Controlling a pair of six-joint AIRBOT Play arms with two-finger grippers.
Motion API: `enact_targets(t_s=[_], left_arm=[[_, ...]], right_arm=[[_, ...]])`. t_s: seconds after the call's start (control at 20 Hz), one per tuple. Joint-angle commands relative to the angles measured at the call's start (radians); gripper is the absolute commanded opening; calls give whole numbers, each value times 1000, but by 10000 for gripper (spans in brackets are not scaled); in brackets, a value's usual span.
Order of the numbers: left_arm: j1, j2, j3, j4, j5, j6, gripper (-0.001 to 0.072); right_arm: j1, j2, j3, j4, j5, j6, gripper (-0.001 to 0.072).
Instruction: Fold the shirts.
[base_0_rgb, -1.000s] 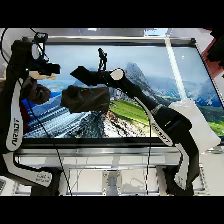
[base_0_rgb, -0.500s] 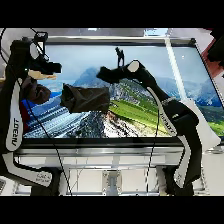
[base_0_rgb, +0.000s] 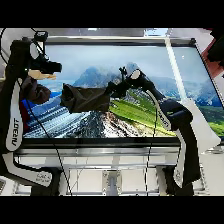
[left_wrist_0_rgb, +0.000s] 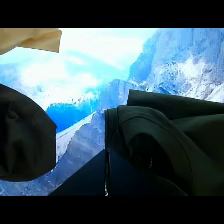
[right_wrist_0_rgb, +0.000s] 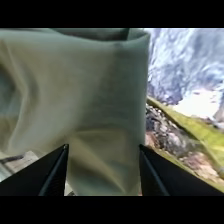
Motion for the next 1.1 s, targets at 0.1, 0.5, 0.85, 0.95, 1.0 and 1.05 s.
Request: enact_targets(t_s=[0.1, 0.5, 0.85, 0.95, 1.0, 1.05], left_arm=[[0, 1, 1, 0, 10, 1, 13], [0, 1, 1, -36, 13, 27, 13], [0, 1, 1, -37, 17, 27, 13], [0, 1, 1, -37, 17, 27, 13], [0, 1, 1, -37, 17, 27, 13], [0, 1, 1, -40, 17, 27, 13]], right_arm=[[5, -39, -2, 128, 9, -19, 518], [1, -39, 26, 134, 65, -61, 491], [-58, -39, 56, 103, 137, -18, 514], [-36, -40, 56, 95, 119, -18, 532], [-22, -40, 56, 88, 108, -18, 560], [-10, -40, 56, 75, 98, -18, 560]])
